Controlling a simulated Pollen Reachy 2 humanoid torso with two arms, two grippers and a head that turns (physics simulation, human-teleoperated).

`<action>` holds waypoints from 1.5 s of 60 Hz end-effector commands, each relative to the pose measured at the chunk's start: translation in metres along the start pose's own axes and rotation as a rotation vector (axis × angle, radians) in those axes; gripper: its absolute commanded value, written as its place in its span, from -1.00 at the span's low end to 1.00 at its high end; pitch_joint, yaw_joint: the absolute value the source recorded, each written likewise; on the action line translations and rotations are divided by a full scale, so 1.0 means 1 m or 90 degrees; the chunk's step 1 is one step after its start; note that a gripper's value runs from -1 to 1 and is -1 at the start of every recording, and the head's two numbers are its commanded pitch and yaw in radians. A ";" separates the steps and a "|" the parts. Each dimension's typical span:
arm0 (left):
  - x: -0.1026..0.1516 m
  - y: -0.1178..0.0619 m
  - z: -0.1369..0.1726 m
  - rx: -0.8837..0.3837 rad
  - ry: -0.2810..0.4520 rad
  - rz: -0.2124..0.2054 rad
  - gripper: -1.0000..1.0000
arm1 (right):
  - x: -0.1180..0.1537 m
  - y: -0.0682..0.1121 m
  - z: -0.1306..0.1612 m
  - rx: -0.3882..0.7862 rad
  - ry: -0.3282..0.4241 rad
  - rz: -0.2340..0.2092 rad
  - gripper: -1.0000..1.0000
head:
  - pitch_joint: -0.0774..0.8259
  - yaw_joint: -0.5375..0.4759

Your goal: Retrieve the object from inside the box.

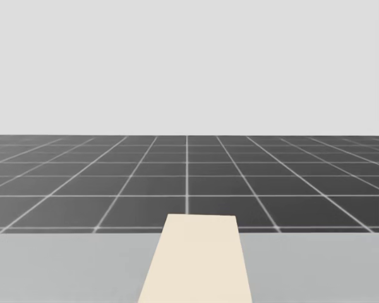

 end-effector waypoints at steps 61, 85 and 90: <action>-0.012 -0.011 0.001 -0.011 0.025 -0.012 -1.00 | -0.040 0.040 -0.091 0.286 -0.039 -0.073 1.00 | -0.68 0.07; -0.013 -0.004 0.002 0.012 0.022 -0.007 -1.00 | -0.010 0.040 -0.009 0.241 -0.062 0.007 1.00 | -0.69 0.07; -0.012 -0.001 0.004 0.018 0.019 -0.004 -1.00 | -0.008 0.037 0.016 0.211 -0.071 0.019 1.00 | -0.69 0.07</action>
